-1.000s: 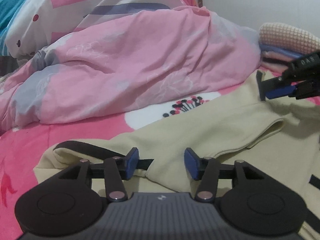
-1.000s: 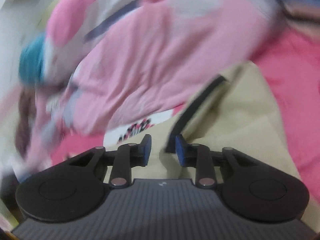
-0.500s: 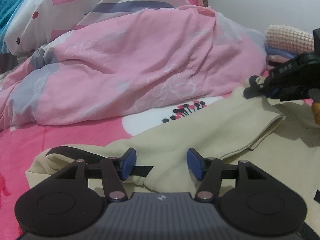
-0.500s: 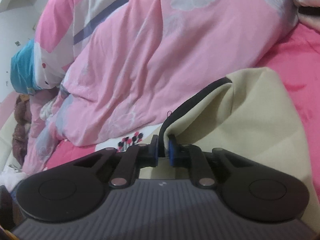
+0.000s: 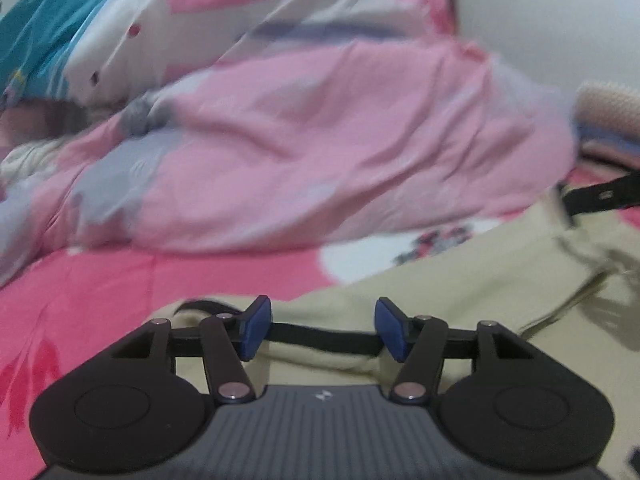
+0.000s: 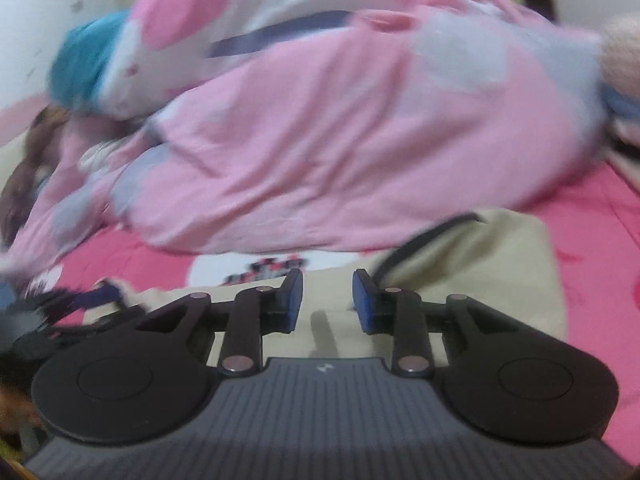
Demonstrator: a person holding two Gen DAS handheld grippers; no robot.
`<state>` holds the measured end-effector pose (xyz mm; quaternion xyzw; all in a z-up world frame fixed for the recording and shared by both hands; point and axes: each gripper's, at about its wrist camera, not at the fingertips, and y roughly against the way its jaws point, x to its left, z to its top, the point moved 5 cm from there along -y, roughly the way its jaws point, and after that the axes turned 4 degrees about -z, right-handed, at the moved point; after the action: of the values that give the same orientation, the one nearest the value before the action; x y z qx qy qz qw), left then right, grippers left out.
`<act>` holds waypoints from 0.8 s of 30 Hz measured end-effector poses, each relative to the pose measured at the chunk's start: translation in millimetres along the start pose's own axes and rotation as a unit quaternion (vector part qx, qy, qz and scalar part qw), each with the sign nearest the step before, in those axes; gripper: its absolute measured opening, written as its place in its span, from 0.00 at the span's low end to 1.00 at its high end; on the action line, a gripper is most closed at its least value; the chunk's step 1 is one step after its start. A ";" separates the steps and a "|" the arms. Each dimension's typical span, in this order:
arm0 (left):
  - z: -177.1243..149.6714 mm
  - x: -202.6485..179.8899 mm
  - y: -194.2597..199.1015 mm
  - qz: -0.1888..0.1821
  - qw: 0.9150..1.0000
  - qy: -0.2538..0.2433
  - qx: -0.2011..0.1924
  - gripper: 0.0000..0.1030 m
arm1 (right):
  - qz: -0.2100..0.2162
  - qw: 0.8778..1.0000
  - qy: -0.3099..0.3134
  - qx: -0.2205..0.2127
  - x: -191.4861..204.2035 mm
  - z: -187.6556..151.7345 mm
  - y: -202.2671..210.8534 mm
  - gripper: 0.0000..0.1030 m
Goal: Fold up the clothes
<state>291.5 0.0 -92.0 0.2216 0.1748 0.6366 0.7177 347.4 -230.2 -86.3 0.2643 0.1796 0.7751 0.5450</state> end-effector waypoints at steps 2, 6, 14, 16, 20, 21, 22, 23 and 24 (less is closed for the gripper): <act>0.5 0.7 0.6 0.006 1.000 0.001 0.001 0.58 | -0.010 0.999 0.030 0.012 5.8 -8.9 -8.3 0.22; 1.6 2.2 2.0 0.019 1.000 0.002 0.004 0.58 | -0.006 1.000 0.005 0.023 -11.8 -22.6 -18.9 0.17; 2.4 -12.3 6.5 0.023 0.999 -0.029 0.007 0.60 | 0.009 0.999 0.037 0.003 9.2 -19.0 14.2 0.18; -7.1 -30.7 1.7 0.008 0.997 -0.069 0.029 0.60 | -0.002 0.998 0.064 0.025 15.4 -30.6 6.4 0.17; -29.5 -44.2 -5.7 0.014 0.994 -0.106 0.037 0.63 | -0.014 0.998 0.047 0.042 9.5 -46.1 -7.7 0.17; -30.5 -44.8 -5.5 0.015 0.993 -0.108 0.035 0.63 | -0.013 0.999 0.035 0.039 7.4 -46.8 -8.0 0.17; -30.3 -43.7 -5.9 0.012 0.994 -0.104 0.036 0.63 | -0.011 0.999 0.024 0.036 5.3 -47.4 -8.4 0.17; -30.2 -42.1 -6.6 0.009 0.995 -0.097 0.036 0.63 | -0.012 0.999 0.027 0.033 5.8 -48.2 -7.5 0.17; -30.1 -40.6 -7.4 0.006 0.995 -0.091 0.037 0.64 | -0.013 0.999 0.033 0.029 6.7 -49.4 -6.2 0.18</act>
<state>276.4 -38.0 -122.5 0.3062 0.1303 0.6112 0.7181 320.3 -221.3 -127.7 0.2522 0.2237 0.7705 0.5411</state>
